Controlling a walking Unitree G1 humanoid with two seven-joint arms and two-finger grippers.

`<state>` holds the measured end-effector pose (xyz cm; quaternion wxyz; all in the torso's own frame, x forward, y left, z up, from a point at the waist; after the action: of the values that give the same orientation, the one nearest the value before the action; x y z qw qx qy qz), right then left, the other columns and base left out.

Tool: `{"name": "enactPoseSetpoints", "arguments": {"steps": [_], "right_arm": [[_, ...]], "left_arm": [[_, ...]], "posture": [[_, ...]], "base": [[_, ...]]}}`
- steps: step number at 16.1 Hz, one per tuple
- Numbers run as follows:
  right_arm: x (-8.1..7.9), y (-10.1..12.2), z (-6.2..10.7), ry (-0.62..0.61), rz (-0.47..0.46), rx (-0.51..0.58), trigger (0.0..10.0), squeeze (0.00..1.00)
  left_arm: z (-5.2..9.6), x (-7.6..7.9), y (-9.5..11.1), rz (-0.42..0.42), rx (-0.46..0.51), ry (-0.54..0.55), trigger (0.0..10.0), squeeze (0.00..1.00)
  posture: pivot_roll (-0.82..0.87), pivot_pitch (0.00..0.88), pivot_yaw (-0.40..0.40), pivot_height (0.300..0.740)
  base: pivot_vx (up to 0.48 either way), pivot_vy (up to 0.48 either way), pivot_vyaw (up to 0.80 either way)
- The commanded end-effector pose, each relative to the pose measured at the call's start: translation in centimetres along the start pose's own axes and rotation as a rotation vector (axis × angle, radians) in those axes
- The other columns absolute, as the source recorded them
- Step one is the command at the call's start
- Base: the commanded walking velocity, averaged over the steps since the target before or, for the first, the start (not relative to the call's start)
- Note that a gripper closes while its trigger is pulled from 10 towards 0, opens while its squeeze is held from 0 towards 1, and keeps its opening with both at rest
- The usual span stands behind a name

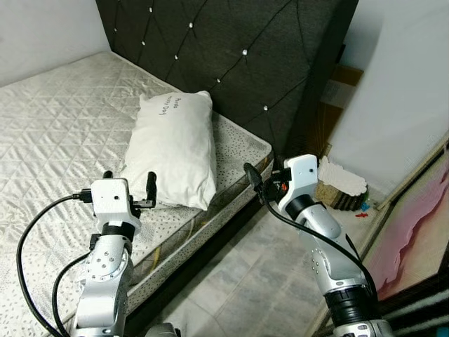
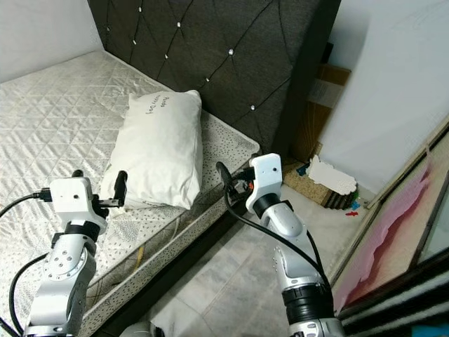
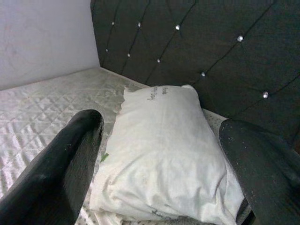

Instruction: Clean up the room

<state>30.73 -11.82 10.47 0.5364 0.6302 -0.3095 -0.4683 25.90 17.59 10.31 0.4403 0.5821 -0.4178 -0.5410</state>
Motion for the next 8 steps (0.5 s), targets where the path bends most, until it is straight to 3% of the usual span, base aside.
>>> {"name": "enactPoseSetpoints", "arguments": {"steps": [1,8], "right_arm": [[-0.14,0.41,-0.13,0.01,0.007,0.015,10.0,0.0],[-0.07,0.45,-0.12,0.012,0.013,0.013,10.0,0.0]], "left_arm": [[-0.02,-0.26,0.33,-0.008,0.02,0.001,10.0,0.0],[0.04,-0.16,0.27,-0.006,0.019,0.001,10.0,0.0]], "posture": [[-0.06,0.0,-0.038,0.74],[-0.06,0.0,-0.042,0.74]], "base": [[0.48,0.0,0.0],[0.48,0.0,0.0]]}}
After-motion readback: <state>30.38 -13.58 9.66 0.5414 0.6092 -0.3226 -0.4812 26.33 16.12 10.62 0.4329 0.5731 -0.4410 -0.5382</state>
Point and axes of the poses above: a point about 5 cm out from each wrist's last joint towards the gripper, its own z axis pointing back from the gripper into the wrist, its own y axis along the axis of the wrist's last joint, x = y × z, the point moved 1 cm from there along -z, pointing out of the wrist towards the gripper, and after that the axes turned 13 degrees about -z, right-handed, at the moved point
